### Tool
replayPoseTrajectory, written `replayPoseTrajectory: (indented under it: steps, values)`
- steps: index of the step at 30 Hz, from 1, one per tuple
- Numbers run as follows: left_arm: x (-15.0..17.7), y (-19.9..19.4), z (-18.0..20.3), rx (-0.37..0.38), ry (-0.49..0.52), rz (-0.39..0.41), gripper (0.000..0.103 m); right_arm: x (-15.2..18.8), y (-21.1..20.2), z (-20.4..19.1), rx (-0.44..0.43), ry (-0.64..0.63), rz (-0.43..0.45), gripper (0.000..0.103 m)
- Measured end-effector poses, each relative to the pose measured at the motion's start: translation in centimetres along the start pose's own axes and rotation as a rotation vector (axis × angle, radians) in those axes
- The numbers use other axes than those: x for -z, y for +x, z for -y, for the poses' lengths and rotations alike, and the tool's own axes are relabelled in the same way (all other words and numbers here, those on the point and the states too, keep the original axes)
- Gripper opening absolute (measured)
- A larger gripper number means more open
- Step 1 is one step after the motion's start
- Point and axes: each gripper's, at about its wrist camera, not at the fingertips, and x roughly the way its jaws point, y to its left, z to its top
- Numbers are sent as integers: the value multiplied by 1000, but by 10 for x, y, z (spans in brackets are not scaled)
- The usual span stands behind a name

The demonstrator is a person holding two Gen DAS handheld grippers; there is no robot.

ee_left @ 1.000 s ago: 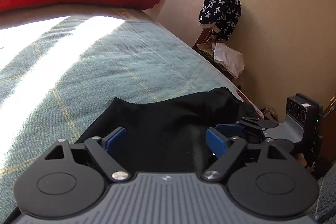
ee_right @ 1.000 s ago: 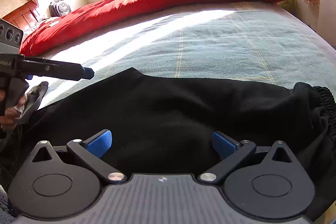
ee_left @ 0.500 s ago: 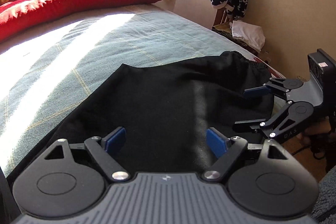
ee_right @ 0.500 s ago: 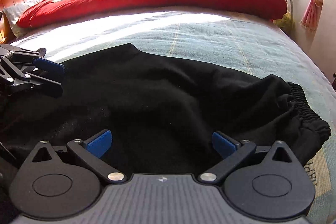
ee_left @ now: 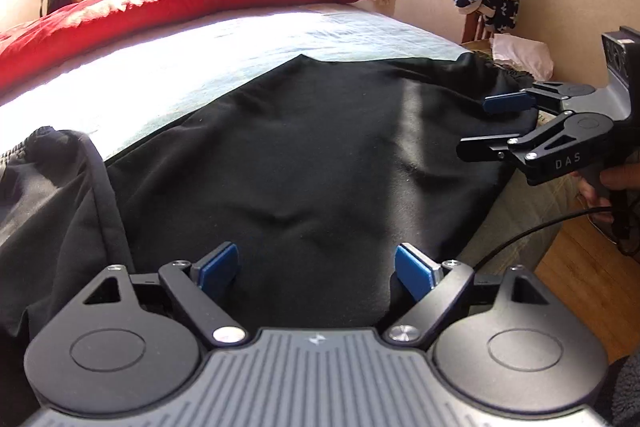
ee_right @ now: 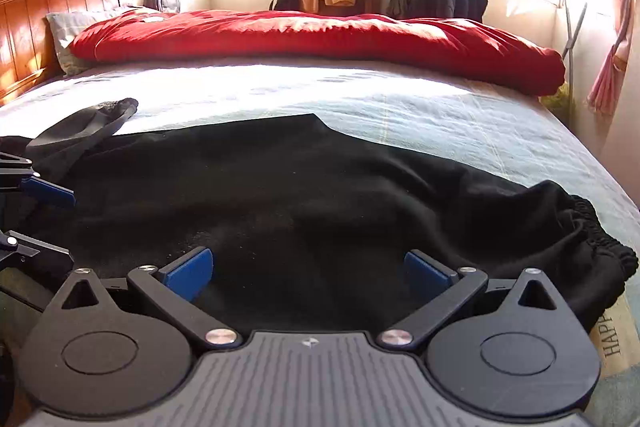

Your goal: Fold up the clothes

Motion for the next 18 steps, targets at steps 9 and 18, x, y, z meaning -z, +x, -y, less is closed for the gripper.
replayPoseTrajectory:
  steps: [9,18]
  values:
    - [30,-36,18,18,-18,121,88,39,2,-10,4,41,16,103]
    - [23,-2,7,53,-149,112,89,45,-2,-13,16,43,42,103]
